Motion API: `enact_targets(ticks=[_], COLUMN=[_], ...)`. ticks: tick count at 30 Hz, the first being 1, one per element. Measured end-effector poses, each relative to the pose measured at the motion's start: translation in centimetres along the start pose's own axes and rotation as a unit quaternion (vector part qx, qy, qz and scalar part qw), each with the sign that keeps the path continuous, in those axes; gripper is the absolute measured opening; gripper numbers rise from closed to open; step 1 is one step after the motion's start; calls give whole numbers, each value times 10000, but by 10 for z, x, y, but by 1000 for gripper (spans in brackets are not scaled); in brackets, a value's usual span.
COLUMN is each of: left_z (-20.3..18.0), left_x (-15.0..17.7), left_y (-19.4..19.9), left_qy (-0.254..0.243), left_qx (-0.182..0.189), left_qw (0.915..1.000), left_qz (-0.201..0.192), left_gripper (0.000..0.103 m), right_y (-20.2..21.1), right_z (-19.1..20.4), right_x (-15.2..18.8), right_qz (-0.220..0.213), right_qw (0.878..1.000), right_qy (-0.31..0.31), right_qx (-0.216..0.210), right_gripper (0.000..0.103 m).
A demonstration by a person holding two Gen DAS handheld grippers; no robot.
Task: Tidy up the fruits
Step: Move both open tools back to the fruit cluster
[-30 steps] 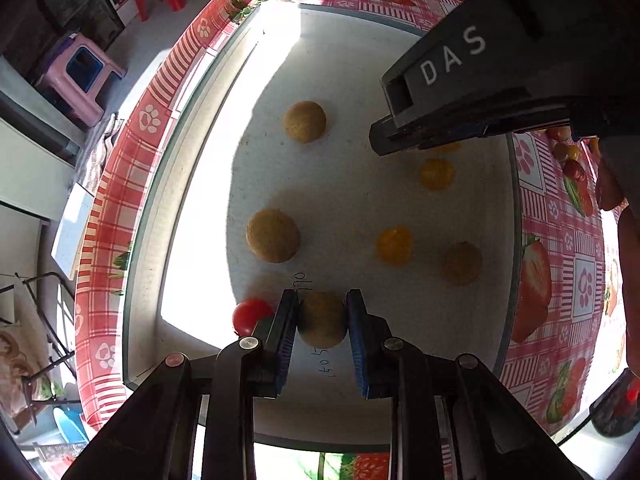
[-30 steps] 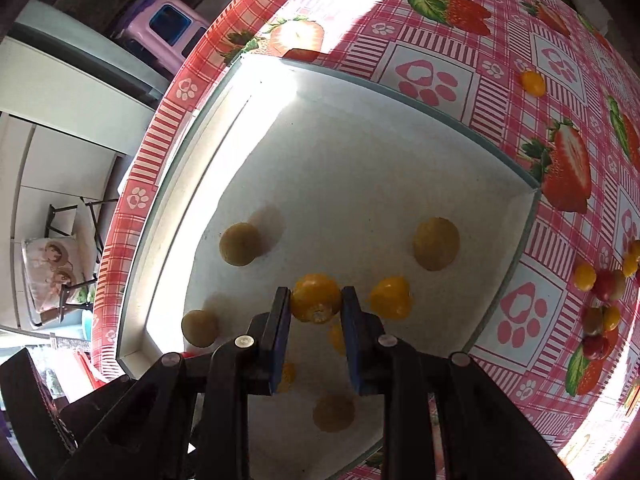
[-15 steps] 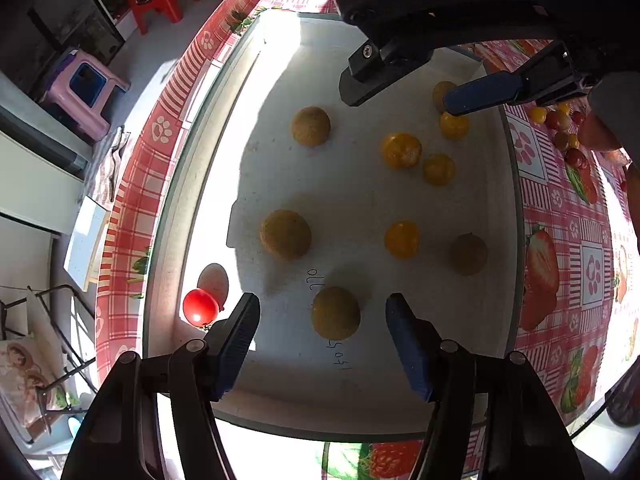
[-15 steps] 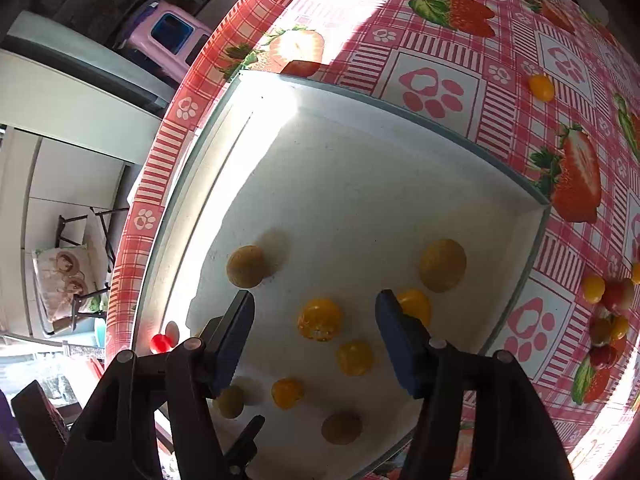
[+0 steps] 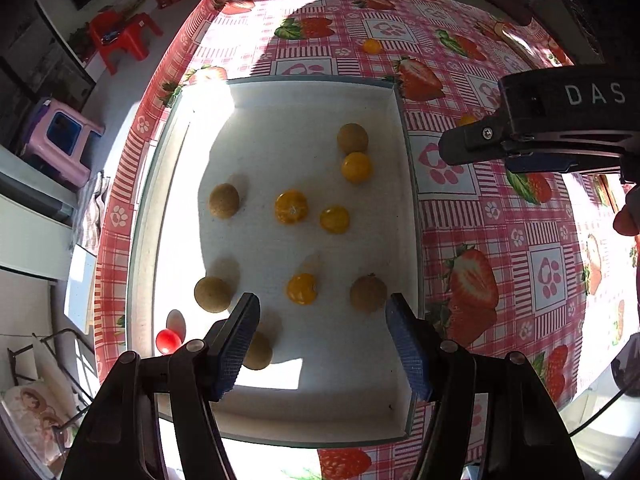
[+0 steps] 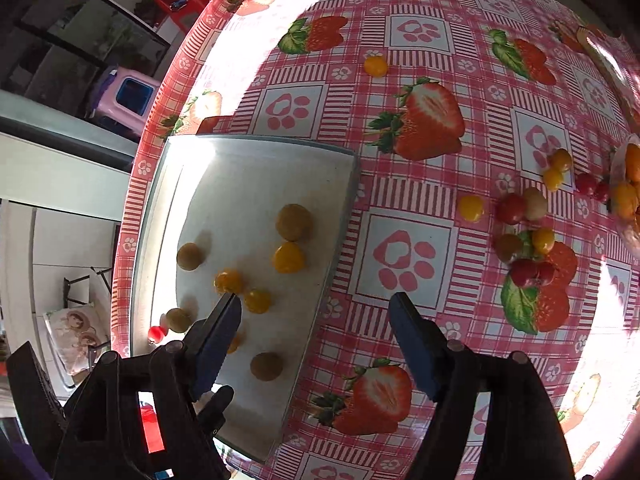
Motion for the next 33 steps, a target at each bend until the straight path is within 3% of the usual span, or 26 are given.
enact_targets(ticks=[9,15,23,30,33], left_z=[-43,-68,-90,-98,-100], left_x=[-37,-76,-116,-135,-139], left_y=[10,-2,-43,-74,-80], left_qy=[-334,-340,-229,-207,-293], left_qx=[249,419,382,288,262], left_qw=[9991,9985,9988,9990,9990], left_qz=[-103,-30,195,262,220], left_gripper=[67,67,67,67,67], right_y=[19,24,16,-2,-9], right_z=[-101,-144,-153,-153,-153], right_x=[44,51,40,28,22], right_qz=[-58,-76,-140,-129,-120], right_qw=[9949,9920,9950,9960,9966], right_qy=[-927,-1116,-683,-302,-231], right_qx=[393,584,716,835,785], right_gripper=[79,79,79,58,57])
Point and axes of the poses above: each gripper's, at about its wrist camera, not at the fingertips, and y roughly against the way its jaws point, z to its left, x to its underside, the point moved 1 cm from there along -y, roughly the way its jaws point, and after that the axes turned 3 degrees about z, right-handed, at the moved point
